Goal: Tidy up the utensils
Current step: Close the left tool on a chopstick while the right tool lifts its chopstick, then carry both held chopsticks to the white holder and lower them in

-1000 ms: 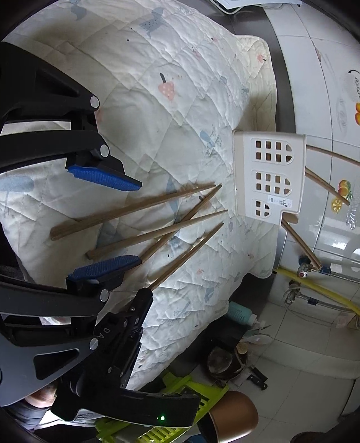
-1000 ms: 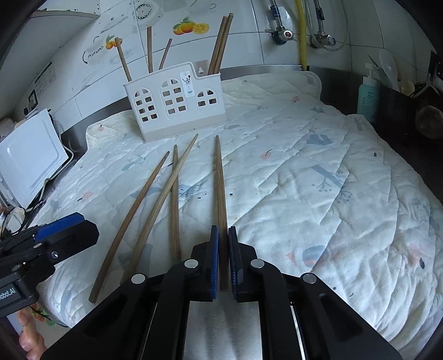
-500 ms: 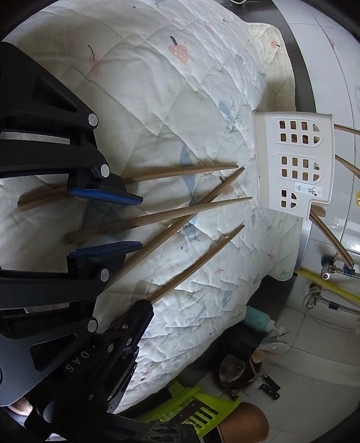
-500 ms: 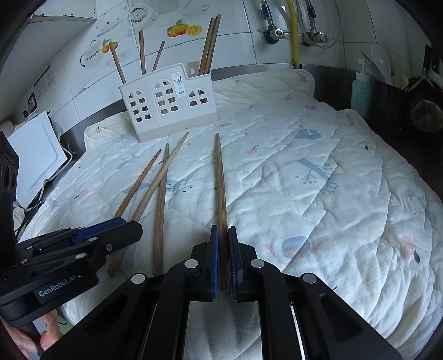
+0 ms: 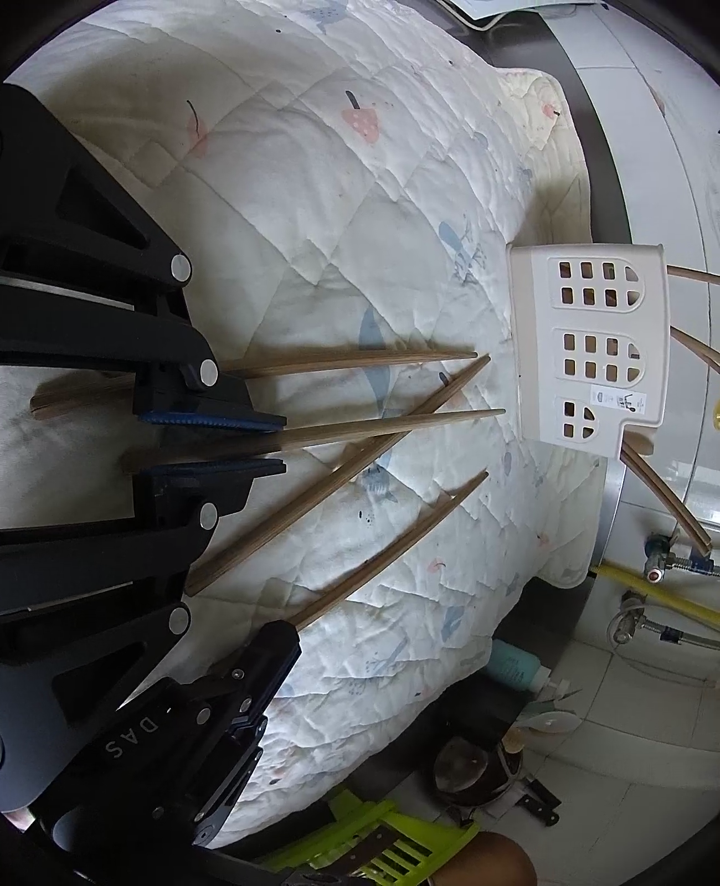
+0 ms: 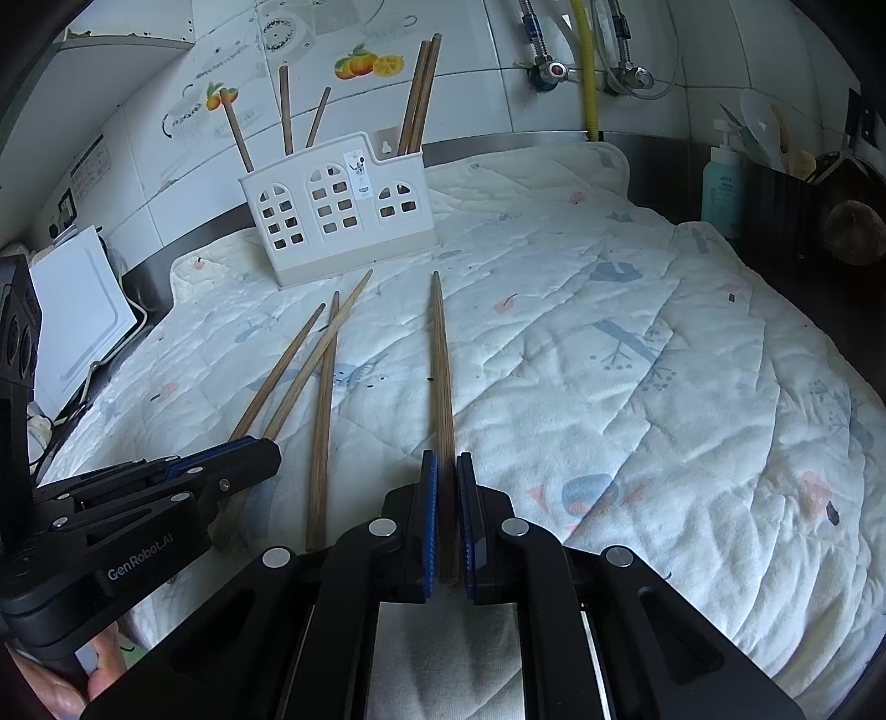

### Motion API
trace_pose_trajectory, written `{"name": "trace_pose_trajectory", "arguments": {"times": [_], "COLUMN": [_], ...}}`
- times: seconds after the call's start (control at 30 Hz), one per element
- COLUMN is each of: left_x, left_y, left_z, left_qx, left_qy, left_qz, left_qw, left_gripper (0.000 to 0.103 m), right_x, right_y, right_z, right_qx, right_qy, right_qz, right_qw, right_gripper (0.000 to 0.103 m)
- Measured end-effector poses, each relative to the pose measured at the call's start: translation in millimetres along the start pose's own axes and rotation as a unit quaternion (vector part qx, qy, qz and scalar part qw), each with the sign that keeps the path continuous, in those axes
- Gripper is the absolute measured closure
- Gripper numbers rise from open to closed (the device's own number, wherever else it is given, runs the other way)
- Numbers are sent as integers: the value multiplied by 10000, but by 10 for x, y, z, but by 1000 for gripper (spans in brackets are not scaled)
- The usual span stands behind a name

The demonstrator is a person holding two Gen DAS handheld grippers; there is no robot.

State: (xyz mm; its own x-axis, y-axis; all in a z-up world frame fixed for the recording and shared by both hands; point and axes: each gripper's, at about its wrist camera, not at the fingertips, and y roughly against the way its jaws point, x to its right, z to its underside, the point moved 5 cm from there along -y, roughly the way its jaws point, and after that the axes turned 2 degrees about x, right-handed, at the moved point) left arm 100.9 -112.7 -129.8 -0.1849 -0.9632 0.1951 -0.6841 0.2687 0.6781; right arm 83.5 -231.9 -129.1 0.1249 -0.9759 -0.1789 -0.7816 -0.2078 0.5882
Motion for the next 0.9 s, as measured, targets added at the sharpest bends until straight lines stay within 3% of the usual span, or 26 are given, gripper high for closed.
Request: {"name": "trace_pose_trajectory", "arguments": {"times": [0.3,0.57,0.9], "left_x": [6,-59,-60], "left_y": [408,606,804], "left_z": [-157,-337,-698], "left_qx": [575,1043,1236], "left_qy": [-56,-102,-410], "left_qz": [346,332,396], "left_qw": [9977,9939,9907], "left_gripper": [97,97,97], "right_x": [-4,-77,-241], "right_y": [322,694,761], "right_z": [-273,-739,-1416], "right_qx": [472,1057,944], "right_qy": [275,609,1061], "right_qz": [63,-57,-727], "right_qw": [9985,9925,9872], "right_gripper": [96,96,96]}}
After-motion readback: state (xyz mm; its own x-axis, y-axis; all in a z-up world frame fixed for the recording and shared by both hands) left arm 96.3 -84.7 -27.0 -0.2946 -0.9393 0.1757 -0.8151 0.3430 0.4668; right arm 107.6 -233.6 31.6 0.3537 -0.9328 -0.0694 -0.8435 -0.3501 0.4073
